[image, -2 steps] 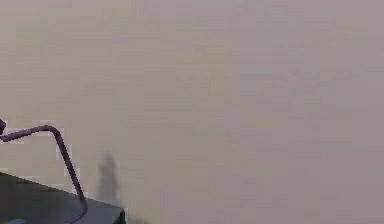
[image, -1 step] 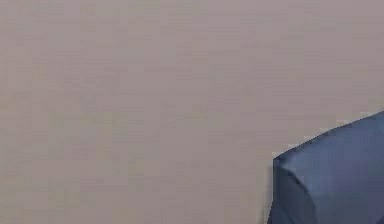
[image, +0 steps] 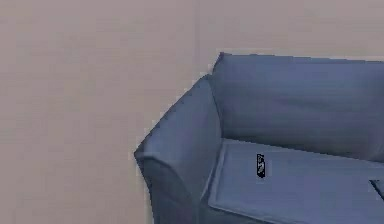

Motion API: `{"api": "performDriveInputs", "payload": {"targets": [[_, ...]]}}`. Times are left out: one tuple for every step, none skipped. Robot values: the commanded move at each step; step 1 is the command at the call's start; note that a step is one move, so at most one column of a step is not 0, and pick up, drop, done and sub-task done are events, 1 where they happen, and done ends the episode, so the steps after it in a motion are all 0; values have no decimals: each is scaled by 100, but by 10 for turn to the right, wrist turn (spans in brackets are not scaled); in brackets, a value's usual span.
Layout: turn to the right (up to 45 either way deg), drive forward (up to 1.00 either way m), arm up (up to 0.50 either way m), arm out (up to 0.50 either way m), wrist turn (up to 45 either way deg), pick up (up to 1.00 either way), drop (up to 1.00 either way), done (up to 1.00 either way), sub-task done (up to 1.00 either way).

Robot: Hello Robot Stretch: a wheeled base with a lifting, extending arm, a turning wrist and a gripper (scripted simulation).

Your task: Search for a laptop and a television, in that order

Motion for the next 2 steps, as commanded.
{"api": "performDriveInputs", "payload": {"targets": [[450, 0, 0, 0, 0, 0, 0, 0, 0], [420, 0, 0, 0, 0, 0, 0, 0, 0]]}}
